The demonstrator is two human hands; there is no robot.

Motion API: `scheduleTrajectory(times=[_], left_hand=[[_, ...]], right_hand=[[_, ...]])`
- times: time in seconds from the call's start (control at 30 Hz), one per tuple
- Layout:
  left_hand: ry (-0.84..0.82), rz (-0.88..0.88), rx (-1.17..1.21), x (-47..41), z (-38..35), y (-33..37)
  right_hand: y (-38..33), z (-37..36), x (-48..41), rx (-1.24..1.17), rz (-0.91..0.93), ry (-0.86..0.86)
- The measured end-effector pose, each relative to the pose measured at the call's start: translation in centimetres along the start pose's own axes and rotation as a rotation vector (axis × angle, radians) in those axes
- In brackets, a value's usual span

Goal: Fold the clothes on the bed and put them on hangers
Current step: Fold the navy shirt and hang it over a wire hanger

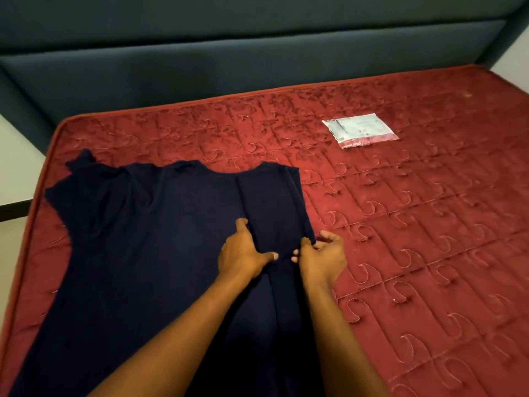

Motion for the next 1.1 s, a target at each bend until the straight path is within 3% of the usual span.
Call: scheduleTrajectory(times=[0.1, 0.17, 0.2, 0.27, 0.33, 0.47, 0.6, 0.73, 0.77, 0.9, 1.0, 1.1], left_hand=[[-0.044, 0.003, -0.029, 0.1, 0.2, -0.5], [-0.059, -0.045, -0.069, 0.6, 0.7, -0.7], [-0.081, -0.063, -0.076, 0.8, 0.9, -0.8], [-0.119, -0.039, -0.012, 1.2, 1.6, -2.0], [-0.062, 0.02, 0.068, 1.0, 3.9, -3.9], [0.212, 0.116, 0.079, 1.0, 12.4, -9.6], [0.437, 0.219, -0.022, 0.6, 21.1, -18.2], [0.644, 0.342, 0.019, -3.1, 28.2, -24.1], [0.656, 0.393, 0.042, -4.4, 29.3, -24.7], [0.592, 0.551, 0.26, -10.2, 31.2, -27.2], [0.532, 0.534, 0.258, -11.9, 31.8, -27.3], [0.596, 0.564, 0.383, -11.6, 32.4, -28.6]], right_hand=[[-4.8, 1.8, 0.6, 0.283, 0.443, 0.16], [-7.5, -0.7, 2.3, 0.431, 0.761, 0.024], [-7.7, -2.6, 2.9, 0.535, 0.825, -0.094], [-6.1, -5.3, 3.4, 0.73, 0.787, -0.252], [-5.7, -6.3, 4.6, 0.792, 0.751, -0.265], [-7.3, -8.6, 9.9, 0.721, 0.822, -0.32], [-7.5, -14.8, 17.4, 0.573, 0.844, -0.623], [-4.7, -21.4, 23.4, 0.417, 0.495, -0.919], [-3.4, -22.3, 24.2, 0.42, 0.41, -0.941], [-0.8, -23.7, 25.2, 0.443, 0.346, -0.906], [-0.7, -23.5, 24.7, 0.401, 0.22, -0.918], [-1.3, -23.8, 24.2, 0.427, 0.129, -0.928]])
Point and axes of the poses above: each hand's wrist, its own x-axis away from the middle knuckle, its own z-axis out of the back of the hand, y = z × x, the point moved 10 cm from there along -x, towards the middle knuckle, and after that the axes turned 8 degrees about y, right-handed, at the moved point
